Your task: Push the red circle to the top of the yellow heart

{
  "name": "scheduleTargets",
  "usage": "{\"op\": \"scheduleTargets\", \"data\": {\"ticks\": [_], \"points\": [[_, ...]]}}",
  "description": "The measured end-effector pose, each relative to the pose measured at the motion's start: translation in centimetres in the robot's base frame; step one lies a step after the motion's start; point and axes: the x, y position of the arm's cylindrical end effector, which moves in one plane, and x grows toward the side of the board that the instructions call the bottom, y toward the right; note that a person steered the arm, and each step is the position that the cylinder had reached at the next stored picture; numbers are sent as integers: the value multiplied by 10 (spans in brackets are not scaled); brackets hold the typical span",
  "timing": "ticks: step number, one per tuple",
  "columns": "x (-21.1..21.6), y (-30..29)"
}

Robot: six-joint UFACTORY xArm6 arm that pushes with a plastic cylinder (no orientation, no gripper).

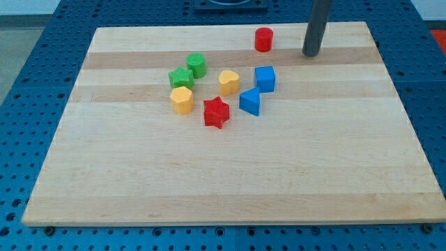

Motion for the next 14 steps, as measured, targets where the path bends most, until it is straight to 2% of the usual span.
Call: {"op": "scheduleTargets", "data": {"ticks": [2, 3, 7, 11, 14], "points": [[-59, -13], [-61, -27], [-47, -55], [-45, -110], [-20, -111]]}}
